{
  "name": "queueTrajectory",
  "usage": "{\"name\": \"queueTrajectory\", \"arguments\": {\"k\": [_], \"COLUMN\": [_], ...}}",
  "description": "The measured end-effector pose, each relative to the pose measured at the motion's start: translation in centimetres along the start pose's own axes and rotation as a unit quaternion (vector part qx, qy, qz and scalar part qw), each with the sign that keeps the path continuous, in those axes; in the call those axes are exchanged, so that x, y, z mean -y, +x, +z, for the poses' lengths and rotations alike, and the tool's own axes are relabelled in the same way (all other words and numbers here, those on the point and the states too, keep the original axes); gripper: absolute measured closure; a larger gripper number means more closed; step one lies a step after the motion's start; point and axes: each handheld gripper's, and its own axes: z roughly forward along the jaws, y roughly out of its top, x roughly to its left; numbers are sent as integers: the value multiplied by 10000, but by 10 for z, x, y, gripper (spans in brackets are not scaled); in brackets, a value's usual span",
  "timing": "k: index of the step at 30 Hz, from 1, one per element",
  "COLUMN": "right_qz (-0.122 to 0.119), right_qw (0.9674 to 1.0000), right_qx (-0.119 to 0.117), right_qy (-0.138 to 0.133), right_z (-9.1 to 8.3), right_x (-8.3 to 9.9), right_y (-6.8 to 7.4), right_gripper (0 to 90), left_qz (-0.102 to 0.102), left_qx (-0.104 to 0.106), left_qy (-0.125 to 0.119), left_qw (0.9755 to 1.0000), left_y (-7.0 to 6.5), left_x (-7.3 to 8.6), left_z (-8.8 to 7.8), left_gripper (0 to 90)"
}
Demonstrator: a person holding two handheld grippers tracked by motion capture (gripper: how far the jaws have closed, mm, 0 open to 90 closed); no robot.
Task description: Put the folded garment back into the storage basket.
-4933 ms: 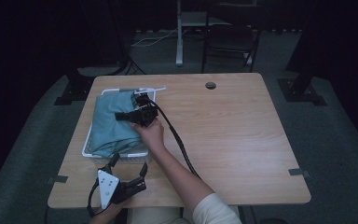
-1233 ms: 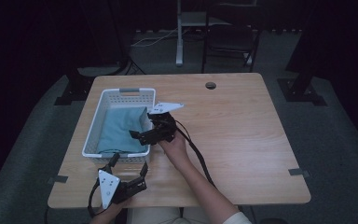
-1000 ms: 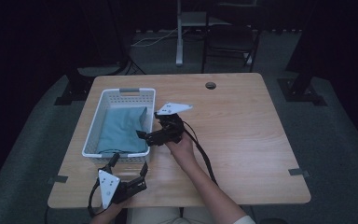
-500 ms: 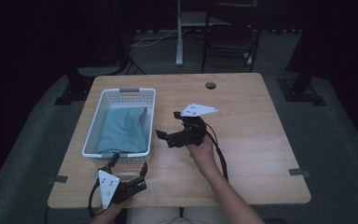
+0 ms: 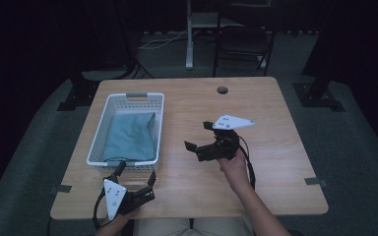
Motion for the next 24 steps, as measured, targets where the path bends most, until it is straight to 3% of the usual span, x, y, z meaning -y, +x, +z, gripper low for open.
{"name": "queueTrajectory", "arguments": {"k": [10,13,17,24], "right_qz": [53,17,-25,0], "right_qw": [9994,9983,9966,9934], "right_qx": [326,545,816,1134], "right_qy": [-139,-204,-86,-189], "right_z": [-43,-56,-71,-104], "right_x": [13,18,28,40], "right_y": [-13,-17,-21,-24], "right_gripper": [43,43,43,43], "left_qz": [-11,-15,-22,-27], "left_qx": [-14,-23,-27,-31], "left_qy": [5,3,7,-5], "left_qw": [10000,10000,10000,10000], "left_y": [0,0,0,0], "left_x": [0,0,0,0], "left_z": [0,0,0,0], "left_gripper": [37,37,37,37]}}
